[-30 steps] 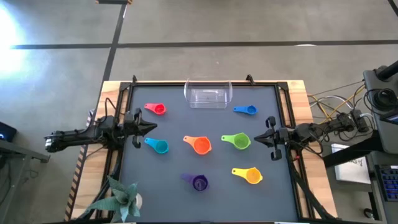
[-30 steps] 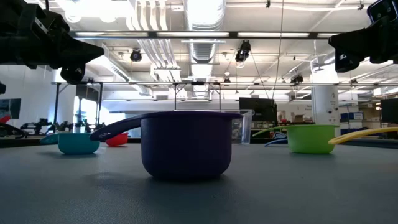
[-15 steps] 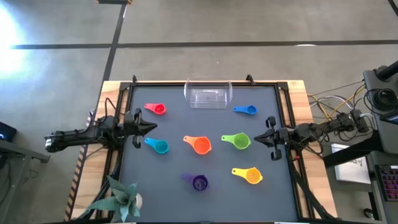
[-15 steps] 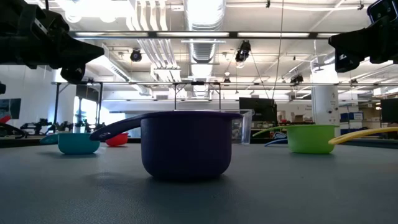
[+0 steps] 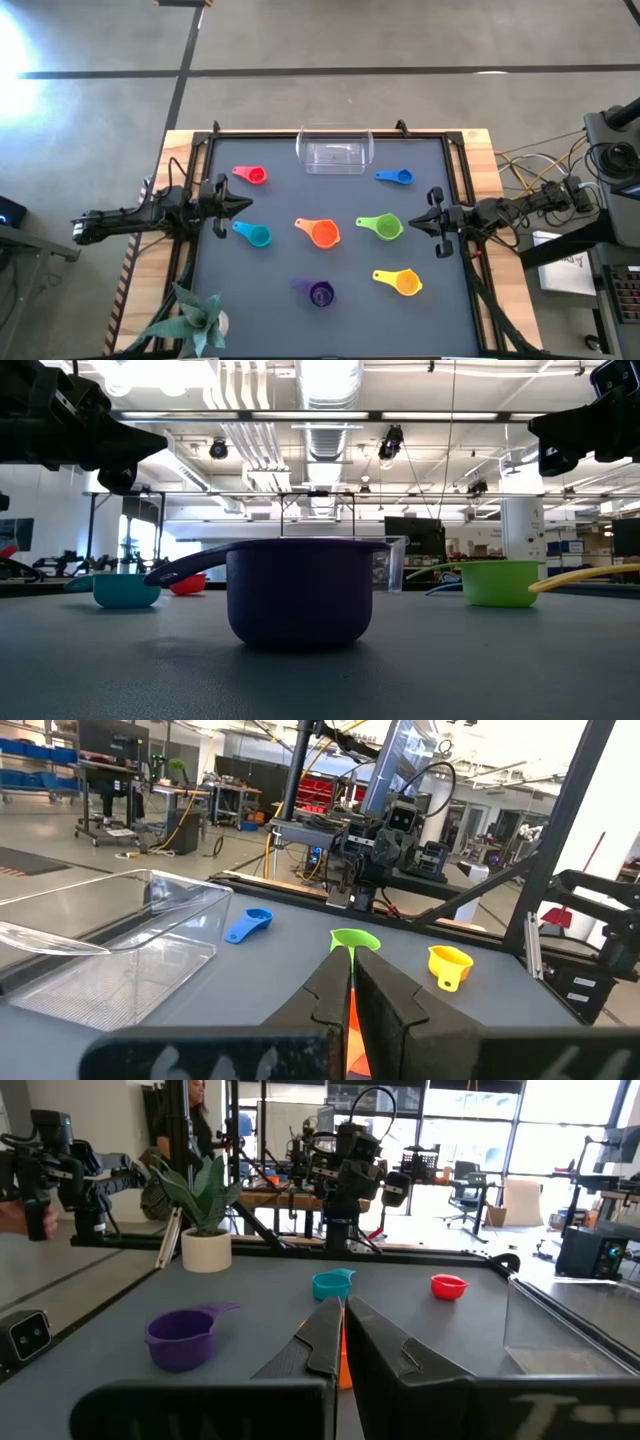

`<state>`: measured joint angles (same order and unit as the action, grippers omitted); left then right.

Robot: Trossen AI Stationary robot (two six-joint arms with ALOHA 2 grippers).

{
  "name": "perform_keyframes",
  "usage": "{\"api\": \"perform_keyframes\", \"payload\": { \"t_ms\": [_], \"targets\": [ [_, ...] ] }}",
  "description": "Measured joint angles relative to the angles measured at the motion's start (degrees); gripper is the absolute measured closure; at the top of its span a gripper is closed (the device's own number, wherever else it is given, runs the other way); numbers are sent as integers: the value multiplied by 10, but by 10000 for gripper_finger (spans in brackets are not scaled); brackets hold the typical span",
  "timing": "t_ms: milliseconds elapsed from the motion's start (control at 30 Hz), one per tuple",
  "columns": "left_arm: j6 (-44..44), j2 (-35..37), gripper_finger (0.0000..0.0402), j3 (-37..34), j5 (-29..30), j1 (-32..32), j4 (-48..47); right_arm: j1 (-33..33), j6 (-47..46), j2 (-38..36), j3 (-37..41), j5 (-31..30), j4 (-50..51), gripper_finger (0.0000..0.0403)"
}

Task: Nest measuring cups in basket
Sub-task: Stack the green measuring cup on top of the orange measuring cup

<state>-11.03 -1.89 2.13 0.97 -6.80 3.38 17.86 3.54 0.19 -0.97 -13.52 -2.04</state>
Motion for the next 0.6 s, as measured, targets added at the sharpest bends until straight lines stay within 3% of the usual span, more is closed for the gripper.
{"api": "perform_keyframes", "payload": {
  "t_ms": [600],
  "targets": [
    [-1,0,402,0,0,0,12,0,0,0,0,0,0,394]
  ]
}}
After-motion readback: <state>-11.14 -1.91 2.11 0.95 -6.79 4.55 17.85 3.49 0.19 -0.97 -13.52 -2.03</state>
